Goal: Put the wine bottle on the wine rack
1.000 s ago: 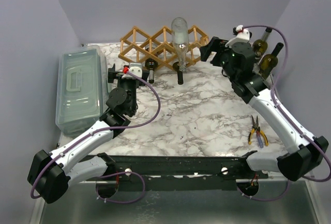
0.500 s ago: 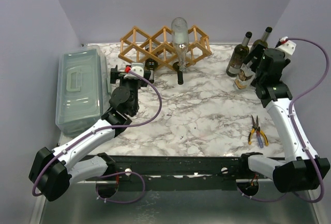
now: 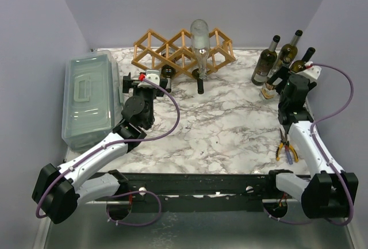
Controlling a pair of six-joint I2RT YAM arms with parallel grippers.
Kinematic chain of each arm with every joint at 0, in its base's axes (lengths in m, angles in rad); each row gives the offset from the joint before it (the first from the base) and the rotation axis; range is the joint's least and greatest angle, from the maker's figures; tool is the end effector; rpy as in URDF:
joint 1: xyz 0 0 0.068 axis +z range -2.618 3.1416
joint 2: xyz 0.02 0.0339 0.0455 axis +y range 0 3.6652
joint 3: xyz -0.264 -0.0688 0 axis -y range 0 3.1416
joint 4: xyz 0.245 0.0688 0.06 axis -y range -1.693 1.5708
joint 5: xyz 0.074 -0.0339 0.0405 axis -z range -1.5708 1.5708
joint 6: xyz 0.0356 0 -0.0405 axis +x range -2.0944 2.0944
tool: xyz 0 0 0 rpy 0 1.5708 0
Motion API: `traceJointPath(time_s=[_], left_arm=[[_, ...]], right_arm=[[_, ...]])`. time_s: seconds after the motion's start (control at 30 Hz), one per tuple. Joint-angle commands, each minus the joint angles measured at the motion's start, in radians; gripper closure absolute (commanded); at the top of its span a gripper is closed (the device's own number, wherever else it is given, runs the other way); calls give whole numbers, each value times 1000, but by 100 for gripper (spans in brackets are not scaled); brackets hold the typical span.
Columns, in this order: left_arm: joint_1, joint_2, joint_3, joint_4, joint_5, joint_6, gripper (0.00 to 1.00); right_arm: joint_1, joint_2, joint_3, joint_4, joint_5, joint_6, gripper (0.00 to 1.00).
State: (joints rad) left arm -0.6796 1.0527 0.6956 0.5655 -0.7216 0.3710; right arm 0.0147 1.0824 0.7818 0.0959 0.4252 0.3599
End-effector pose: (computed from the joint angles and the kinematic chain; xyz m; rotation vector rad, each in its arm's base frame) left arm 0.2002 -0.1315 0.3343 0.1271 1.4133 0.2357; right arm 0.2523 -0.0110 0.3098 0.5971 1.6537 -0.1049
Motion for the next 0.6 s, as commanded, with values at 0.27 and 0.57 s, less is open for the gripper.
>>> traceJointPath(time_s=[0.27,0.57], left_arm=[[8,-8,38,-7,21,-7,1],[8,-12,35,-8,30,-12,1]], right_arm=[[-102,154,-10,255,-171,-76,0],[-133,258,31,246,-285,-118,0]])
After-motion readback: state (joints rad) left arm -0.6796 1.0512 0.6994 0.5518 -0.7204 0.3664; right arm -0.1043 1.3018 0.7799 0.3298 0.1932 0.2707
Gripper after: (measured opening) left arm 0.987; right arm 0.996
